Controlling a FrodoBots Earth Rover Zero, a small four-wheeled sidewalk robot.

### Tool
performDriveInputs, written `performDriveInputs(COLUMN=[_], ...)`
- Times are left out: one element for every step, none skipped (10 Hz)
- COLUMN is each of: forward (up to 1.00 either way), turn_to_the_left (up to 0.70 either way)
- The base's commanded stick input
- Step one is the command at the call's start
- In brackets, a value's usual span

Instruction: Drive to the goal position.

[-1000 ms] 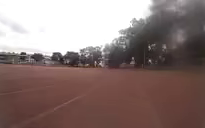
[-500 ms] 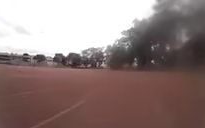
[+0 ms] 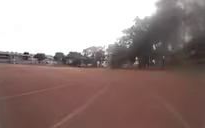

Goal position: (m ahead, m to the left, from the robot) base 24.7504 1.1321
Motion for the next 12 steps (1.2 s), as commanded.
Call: performDriveInputs(forward=[1.0,1.0,1.0,1.0,1.0,1.0,1.0,1.0,1.0,1.0,1.0,1.0], turn_to_the_left=[-0.25,-0.4,-0.4,-0.4,-0.4,-0.4,0.0,0.0,0.0,0.0,0.0,0.0])
